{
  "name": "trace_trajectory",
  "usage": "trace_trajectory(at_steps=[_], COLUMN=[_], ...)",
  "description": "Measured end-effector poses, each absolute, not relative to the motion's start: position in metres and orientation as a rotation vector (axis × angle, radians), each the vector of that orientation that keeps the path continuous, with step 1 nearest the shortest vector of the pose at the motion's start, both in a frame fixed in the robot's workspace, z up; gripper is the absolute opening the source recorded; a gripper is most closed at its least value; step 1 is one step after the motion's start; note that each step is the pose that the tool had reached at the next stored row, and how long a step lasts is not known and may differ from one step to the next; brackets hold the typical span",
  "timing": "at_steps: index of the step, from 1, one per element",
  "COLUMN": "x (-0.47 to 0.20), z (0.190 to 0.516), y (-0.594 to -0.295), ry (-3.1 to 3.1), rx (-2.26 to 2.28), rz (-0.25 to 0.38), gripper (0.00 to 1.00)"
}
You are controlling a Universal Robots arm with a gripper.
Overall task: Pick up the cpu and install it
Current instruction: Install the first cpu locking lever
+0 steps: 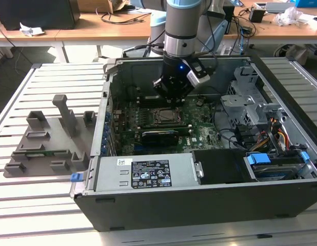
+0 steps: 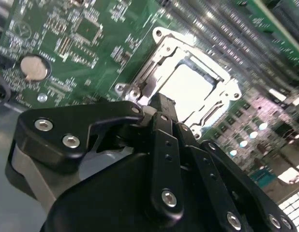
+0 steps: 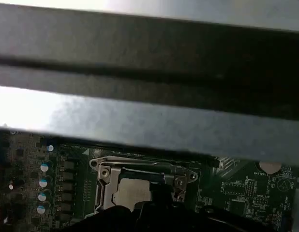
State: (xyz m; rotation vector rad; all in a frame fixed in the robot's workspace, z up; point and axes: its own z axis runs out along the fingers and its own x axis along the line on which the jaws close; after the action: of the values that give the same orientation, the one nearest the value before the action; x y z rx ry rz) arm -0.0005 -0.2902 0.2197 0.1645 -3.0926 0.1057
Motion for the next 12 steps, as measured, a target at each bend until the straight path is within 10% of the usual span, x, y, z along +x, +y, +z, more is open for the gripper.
trace_trajectory(at_steps=[12], x=[-0.0005], z=[0.2251], y=[-0.2954], ry=[-3.086], rx=[0.162], rz=[0.189], gripper=[0.11])
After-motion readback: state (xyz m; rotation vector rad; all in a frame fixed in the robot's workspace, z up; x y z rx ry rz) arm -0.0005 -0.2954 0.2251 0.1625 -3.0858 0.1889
